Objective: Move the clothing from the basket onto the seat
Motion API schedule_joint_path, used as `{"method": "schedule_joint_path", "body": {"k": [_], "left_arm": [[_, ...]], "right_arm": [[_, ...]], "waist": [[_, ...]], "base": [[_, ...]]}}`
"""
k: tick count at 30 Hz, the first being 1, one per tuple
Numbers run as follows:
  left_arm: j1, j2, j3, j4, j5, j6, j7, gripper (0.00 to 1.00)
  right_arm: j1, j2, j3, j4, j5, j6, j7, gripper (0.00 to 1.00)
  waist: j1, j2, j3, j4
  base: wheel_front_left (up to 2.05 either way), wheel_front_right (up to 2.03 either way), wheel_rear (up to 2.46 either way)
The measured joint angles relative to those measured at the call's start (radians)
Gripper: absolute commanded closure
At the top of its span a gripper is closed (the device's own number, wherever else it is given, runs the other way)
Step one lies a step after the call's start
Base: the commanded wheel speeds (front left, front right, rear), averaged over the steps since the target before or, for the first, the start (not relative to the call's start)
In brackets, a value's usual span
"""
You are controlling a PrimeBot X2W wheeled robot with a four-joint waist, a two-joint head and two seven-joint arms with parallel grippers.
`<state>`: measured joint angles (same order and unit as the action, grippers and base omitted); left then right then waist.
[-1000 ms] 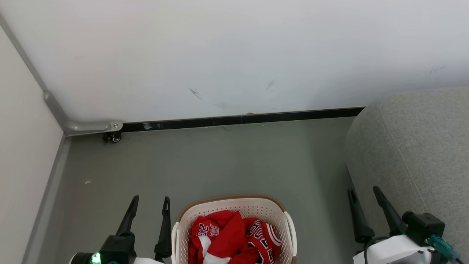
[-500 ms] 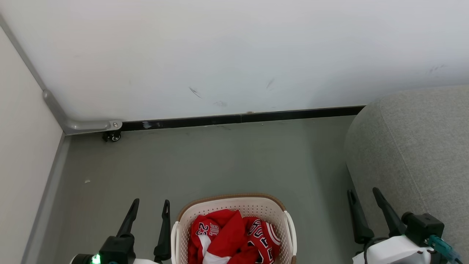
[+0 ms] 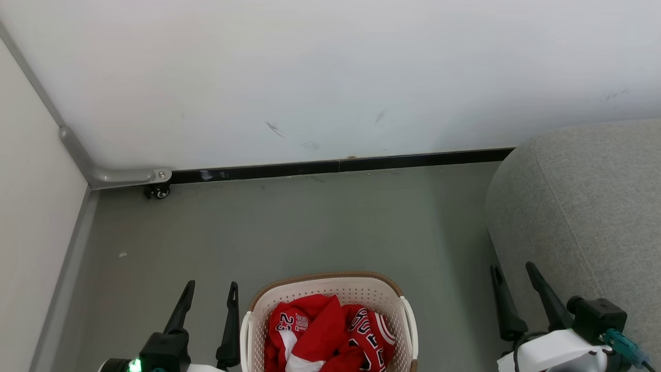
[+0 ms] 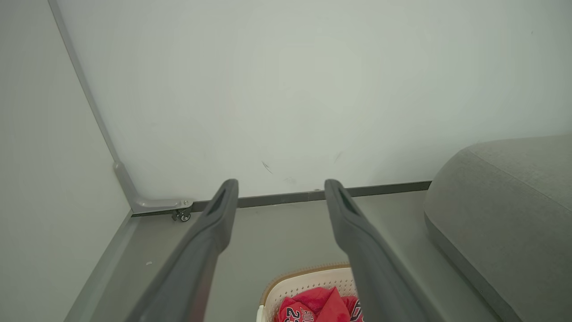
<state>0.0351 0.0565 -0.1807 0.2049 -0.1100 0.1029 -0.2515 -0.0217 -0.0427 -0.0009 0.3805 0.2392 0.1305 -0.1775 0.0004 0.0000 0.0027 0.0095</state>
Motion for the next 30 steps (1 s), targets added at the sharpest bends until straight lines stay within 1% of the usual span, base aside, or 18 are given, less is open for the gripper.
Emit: {"method": "schedule_joint_path", "body": {"k": [30], "left_arm": [[-0.014,-0.002,0.003,0.005,0.002,0.0,0.0,0.0]], "right_arm": [[-0.003,0.0,0.007,0.001,0.0,0.0,-0.018,0.0]], "waist": [[-0.0001,0.0,0.015,-0.001]], "base": [[0.0,0.0,0.0]]}}
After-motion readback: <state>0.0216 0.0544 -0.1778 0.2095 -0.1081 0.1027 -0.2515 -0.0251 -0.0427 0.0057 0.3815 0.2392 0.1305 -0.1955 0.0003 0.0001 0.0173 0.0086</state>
